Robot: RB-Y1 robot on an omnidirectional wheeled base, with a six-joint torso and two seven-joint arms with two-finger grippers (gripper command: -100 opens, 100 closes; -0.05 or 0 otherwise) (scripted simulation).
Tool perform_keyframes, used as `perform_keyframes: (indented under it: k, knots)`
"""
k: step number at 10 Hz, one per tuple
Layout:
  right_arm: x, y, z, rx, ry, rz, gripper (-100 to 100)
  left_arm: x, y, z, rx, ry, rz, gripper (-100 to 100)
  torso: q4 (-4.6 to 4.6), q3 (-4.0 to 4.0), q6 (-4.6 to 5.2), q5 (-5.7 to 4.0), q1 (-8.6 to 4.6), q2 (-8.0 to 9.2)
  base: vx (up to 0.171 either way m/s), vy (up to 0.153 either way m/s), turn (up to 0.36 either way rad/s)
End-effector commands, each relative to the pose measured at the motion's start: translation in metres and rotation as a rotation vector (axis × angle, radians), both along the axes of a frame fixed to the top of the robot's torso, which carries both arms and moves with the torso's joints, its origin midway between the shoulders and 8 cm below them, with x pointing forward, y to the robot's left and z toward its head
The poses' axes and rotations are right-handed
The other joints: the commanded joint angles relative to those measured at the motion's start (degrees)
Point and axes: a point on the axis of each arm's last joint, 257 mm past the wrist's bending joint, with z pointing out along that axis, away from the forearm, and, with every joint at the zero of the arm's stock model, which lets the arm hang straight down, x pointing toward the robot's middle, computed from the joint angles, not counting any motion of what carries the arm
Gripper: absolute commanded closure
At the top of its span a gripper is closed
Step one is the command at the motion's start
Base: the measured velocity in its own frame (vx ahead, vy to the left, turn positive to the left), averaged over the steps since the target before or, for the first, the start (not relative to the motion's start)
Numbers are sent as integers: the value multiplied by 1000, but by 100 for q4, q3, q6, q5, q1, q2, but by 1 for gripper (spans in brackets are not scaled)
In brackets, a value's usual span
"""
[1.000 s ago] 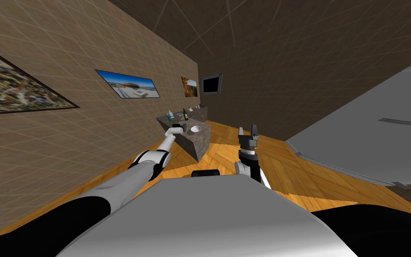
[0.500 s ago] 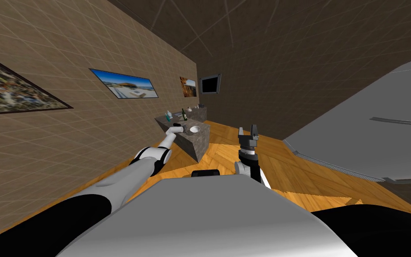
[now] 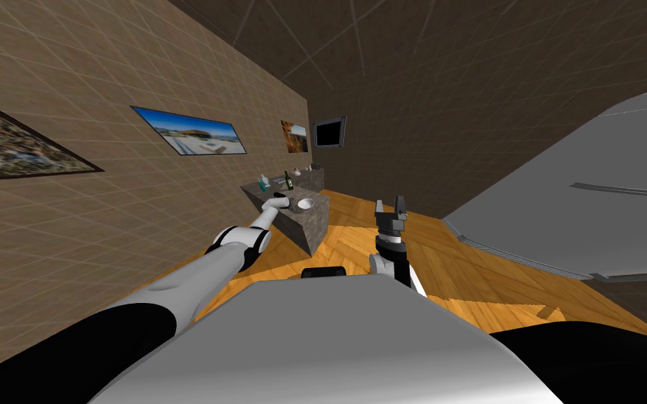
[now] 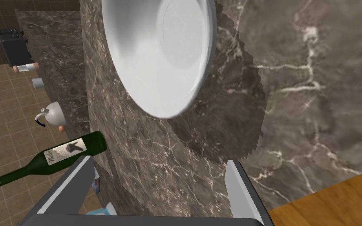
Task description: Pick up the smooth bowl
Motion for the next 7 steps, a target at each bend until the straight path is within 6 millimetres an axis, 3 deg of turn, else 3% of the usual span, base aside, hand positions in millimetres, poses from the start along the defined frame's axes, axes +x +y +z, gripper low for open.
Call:
perform_keyframes:
  k: [1,7]
  knots:
    - [0,0,0,0,0,0,0,-4,0,-8,-12,36,9,-100,0,0,0,0,0,0,17,-4,-30]
    - [0,0,0,0,0,0,0,-25,-6,-32,-77,199,48,-100,-1,-1,-2,0,-2,-2,27,-11,-48]
